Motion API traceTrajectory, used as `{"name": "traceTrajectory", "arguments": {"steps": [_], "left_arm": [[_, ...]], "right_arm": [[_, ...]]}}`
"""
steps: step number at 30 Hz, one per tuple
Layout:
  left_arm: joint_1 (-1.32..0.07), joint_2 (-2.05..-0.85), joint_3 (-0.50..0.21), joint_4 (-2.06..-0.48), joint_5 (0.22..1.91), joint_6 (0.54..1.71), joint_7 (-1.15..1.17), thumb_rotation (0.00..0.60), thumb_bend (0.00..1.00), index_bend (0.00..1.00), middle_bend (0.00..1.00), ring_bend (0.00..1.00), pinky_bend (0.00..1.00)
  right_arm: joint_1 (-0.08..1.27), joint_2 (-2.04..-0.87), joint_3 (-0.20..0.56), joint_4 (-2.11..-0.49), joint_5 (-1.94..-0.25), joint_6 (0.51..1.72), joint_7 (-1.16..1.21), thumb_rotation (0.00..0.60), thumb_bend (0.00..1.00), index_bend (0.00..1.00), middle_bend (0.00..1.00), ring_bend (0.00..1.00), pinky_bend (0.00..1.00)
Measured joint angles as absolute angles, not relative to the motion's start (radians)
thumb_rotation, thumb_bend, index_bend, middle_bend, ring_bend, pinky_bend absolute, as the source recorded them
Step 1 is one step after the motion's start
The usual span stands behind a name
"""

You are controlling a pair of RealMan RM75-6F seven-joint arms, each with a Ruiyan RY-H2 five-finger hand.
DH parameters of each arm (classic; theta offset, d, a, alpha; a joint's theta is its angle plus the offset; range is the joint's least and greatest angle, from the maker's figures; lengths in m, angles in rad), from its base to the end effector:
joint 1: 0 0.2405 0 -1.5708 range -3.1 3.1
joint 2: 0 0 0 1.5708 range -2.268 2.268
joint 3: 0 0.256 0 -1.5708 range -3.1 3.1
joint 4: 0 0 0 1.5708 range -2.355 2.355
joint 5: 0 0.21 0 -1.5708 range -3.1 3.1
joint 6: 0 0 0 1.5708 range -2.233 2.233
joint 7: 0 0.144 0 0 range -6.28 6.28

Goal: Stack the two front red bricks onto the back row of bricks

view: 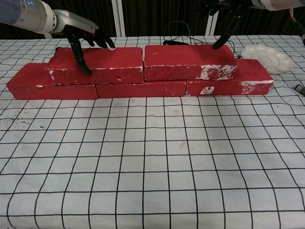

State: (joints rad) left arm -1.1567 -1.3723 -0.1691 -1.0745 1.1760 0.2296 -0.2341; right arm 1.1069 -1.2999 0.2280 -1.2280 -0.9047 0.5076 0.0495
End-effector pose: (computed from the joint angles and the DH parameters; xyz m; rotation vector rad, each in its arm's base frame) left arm -0.1205 0.4746 0.0392 -2.0546 -1.1217 -0.5706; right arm -0.1014 -0.4748 0.0789 1.8374 -1.1148 0.8840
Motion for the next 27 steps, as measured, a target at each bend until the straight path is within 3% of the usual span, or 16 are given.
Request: {"name": "traceTrajectory", "arguments": {"steps": [27], "left_arm": [[-1.171,-1.360,-0.162,-1.081,1.142,0.204,-0.226,0.600,0.00,0.06,0.07,0.00,0.00]], "right_arm": [[1.099,-1.305,0.228,-1.217,-0.901,0.506,0.036,0.600,0.01,0.00,0.05,0.00,0.12]]}}
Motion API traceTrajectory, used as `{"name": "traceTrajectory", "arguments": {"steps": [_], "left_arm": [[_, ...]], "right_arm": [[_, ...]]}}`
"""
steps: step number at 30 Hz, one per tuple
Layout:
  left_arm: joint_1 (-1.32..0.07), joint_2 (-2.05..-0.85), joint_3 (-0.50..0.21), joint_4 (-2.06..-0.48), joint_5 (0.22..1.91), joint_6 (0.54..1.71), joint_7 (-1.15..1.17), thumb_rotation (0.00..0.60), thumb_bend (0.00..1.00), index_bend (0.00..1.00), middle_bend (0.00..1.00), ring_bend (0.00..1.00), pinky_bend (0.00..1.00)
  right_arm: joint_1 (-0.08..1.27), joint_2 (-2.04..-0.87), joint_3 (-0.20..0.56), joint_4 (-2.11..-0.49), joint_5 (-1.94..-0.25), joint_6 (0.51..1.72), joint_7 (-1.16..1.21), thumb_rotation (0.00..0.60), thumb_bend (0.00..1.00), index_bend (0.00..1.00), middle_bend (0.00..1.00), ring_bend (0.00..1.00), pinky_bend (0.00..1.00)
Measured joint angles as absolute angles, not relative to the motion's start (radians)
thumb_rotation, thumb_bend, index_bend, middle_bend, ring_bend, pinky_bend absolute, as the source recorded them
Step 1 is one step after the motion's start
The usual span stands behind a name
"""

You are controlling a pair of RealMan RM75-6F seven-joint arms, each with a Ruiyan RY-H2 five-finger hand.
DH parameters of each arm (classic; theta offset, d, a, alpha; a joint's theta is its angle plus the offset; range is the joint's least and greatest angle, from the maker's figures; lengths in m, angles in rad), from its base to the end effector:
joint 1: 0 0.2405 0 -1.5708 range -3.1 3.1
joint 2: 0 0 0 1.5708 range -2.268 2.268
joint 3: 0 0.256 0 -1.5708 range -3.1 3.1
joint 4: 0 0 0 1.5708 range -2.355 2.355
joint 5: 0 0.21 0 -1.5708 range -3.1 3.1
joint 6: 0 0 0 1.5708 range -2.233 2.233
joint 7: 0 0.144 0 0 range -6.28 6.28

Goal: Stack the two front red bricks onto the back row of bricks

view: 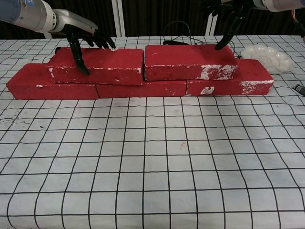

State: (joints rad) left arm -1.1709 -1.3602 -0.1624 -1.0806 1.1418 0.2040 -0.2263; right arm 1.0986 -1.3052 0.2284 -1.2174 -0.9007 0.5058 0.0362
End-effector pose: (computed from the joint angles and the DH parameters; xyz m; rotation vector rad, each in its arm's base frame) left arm -0.1191 0.4753 0.0417 -2.0507 -1.1440 -0.5507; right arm -0.1067 -0.4755 0.0787 1.8298 -1.1113 0.8701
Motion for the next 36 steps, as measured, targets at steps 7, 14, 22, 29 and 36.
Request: {"name": "traceTrajectory", "arguments": {"steps": [7,14,22,29,36], "left_arm": [[-1.172,-1.351,-0.162,-1.093,1.137,0.200,-0.227,0.600,0.00,0.05,0.07,0.00,0.00],[-1.171,-1.341,-0.158,-1.100,1.128,0.196,-0.226,0.600,0.00,0.05,0.07,0.00,0.00],[-1.170,-1.324,-0.149,-1.115,1.116,0.196,-0.222,0.600,0.00,0.04,0.07,0.00,0.02],[-1.169,-1.317,-0.139,-1.119,1.103,0.195,-0.218,0.600,0.00,0.03,0.07,0.00,0.08],[-1.168,-1.308,-0.130,-1.127,1.093,0.200,-0.213,0.600,0.00,0.03,0.07,0.00,0.12]], "right_arm": [[1.097,-1.304,0.230,-1.217,-0.900,0.505,0.037,0.600,0.00,0.00,0.05,0.00,0.12],[1.094,-1.300,0.232,-1.221,-0.902,0.504,0.036,0.600,0.01,0.00,0.05,0.00,0.12],[1.090,-1.300,0.229,-1.222,-0.902,0.505,0.033,0.600,0.01,0.00,0.05,0.00,0.12],[1.089,-1.301,0.229,-1.221,-0.900,0.506,0.030,0.600,0.00,0.00,0.05,0.00,0.12],[1.087,-1.305,0.227,-1.216,-0.896,0.506,0.028,0.600,0.01,0.00,0.05,0.00,0.12]]}}
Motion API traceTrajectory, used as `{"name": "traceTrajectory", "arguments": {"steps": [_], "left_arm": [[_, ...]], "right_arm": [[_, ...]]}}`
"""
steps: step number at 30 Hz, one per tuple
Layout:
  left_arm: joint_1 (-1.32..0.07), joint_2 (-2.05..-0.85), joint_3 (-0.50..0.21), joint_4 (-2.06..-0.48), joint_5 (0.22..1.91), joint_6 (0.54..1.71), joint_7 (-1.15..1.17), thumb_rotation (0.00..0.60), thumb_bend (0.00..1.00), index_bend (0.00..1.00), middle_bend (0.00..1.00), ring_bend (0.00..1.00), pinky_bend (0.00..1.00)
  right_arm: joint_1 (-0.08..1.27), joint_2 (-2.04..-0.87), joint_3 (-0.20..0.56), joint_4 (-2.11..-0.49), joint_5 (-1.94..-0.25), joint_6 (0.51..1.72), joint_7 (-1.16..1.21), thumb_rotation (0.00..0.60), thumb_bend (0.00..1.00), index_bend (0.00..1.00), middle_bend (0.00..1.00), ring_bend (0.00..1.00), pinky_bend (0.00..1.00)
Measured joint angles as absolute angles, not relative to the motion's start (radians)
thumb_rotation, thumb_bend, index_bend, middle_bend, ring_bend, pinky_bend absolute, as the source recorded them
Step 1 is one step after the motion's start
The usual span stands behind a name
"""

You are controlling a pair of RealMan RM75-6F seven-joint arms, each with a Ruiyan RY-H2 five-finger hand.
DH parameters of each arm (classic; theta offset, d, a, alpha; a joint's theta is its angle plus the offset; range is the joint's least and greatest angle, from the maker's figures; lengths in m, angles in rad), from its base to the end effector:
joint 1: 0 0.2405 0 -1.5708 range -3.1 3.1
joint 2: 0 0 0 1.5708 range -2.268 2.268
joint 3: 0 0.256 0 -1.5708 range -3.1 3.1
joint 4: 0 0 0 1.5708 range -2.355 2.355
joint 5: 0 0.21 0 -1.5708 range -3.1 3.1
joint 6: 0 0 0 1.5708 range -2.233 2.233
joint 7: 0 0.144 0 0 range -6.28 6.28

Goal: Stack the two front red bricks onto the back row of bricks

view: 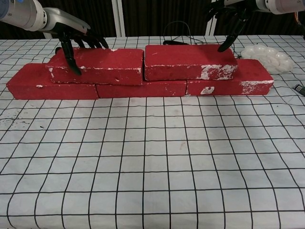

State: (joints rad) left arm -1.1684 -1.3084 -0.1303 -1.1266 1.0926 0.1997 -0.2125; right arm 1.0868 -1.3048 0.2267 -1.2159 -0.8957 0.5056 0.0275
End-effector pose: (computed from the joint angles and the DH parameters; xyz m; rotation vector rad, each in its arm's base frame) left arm -0.1291 0.4707 0.0541 -2.0314 -1.1704 -0.5181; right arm -0.1133 -0.4744 0.0791 1.8206 -1.1160 0.8566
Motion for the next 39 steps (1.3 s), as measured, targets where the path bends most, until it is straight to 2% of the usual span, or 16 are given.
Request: {"name": "traceTrajectory", "arguments": {"steps": [29,39], "left_arm": [[-1.166,-1.266,-0.096,-1.155,1.043,0.214,-0.193,0.600,0.00,0.02,0.07,0.00,0.13],[-1.172,-1.204,-0.068,-1.210,1.010,0.233,-0.169,0.600,0.00,0.02,0.07,0.00,0.10]], "right_arm": [[1.084,-1.304,0.224,-1.220,-0.876,0.508,0.012,0.600,0.01,0.00,0.05,0.00,0.12],[1.080,-1.291,0.221,-1.245,-0.863,0.517,-0.002,0.600,0.01,0.00,0.05,0.00,0.12]]}}
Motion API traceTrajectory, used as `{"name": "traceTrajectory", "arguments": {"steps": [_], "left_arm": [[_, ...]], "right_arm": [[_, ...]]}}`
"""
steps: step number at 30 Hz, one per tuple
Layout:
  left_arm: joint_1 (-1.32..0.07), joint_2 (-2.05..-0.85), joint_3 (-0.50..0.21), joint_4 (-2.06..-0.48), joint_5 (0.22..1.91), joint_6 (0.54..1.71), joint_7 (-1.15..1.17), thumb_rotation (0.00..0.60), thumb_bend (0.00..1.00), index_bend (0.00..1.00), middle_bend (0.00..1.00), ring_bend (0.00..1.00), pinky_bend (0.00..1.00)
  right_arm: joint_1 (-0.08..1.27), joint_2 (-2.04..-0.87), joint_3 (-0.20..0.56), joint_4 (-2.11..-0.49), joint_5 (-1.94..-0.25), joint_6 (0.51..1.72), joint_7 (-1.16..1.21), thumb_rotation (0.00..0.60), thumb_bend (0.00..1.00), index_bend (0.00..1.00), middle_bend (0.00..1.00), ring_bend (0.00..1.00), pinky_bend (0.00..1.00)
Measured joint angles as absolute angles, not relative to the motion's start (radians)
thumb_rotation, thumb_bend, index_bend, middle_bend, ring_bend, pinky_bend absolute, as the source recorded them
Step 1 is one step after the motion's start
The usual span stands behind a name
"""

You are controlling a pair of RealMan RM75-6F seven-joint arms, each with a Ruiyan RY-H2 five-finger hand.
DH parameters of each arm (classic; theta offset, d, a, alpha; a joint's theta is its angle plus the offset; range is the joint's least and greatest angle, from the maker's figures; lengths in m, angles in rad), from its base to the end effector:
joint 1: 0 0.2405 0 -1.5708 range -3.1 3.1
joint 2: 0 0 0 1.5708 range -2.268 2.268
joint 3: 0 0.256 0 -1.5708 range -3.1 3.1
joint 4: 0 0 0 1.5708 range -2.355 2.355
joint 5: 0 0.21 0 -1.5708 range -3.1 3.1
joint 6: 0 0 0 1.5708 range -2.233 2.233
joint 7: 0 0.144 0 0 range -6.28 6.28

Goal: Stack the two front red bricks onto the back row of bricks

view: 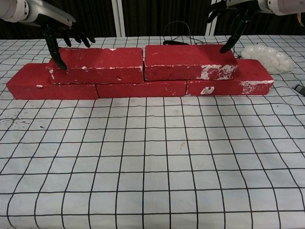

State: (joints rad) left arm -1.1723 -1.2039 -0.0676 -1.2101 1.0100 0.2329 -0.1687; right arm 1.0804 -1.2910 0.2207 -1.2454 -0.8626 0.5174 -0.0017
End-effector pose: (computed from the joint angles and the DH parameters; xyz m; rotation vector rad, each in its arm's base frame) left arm -0.1420 0.4655 0.0851 -1.9881 -1.1581 -0.4878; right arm -0.1161 -0.4703 0.0804 1.8127 -1.1239 0.8474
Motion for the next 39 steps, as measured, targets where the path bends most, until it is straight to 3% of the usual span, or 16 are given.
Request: {"name": "traceTrajectory", "arguments": {"steps": [5,13,18,27,39], "left_arm": [[-1.163,-1.147,-0.048,-1.266,0.999,0.285,-0.140,0.600,0.00,0.03,0.07,0.00,0.03],[-1.118,-1.016,0.015,-1.406,0.990,0.416,-0.029,0.600,0.00,0.07,0.07,0.00,0.02],[-1.083,-0.956,0.066,-1.470,0.956,0.435,0.019,0.600,0.00,0.09,0.07,0.00,0.02],[-1.038,-0.962,0.121,-1.466,0.920,0.436,0.067,0.600,0.00,0.10,0.07,0.00,0.02],[-1.032,-0.997,0.114,-1.454,0.908,0.383,0.059,0.600,0.00,0.10,0.07,0.00,0.02]], "right_arm": [[1.078,-1.279,0.219,-1.271,-0.853,0.528,-0.013,0.600,0.01,0.00,0.05,0.00,0.12],[1.075,-1.265,0.212,-1.307,-0.823,0.558,-0.042,0.600,0.01,0.00,0.05,0.00,0.12],[1.073,-1.264,0.205,-1.314,-0.801,0.570,-0.060,0.600,0.00,0.00,0.05,0.00,0.12],[1.073,-1.264,0.195,-1.323,-0.759,0.590,-0.093,0.600,0.01,0.00,0.05,0.00,0.12],[1.070,-1.265,0.189,-1.317,-0.740,0.593,-0.107,0.600,0.00,0.00,0.05,0.00,0.12]]}}
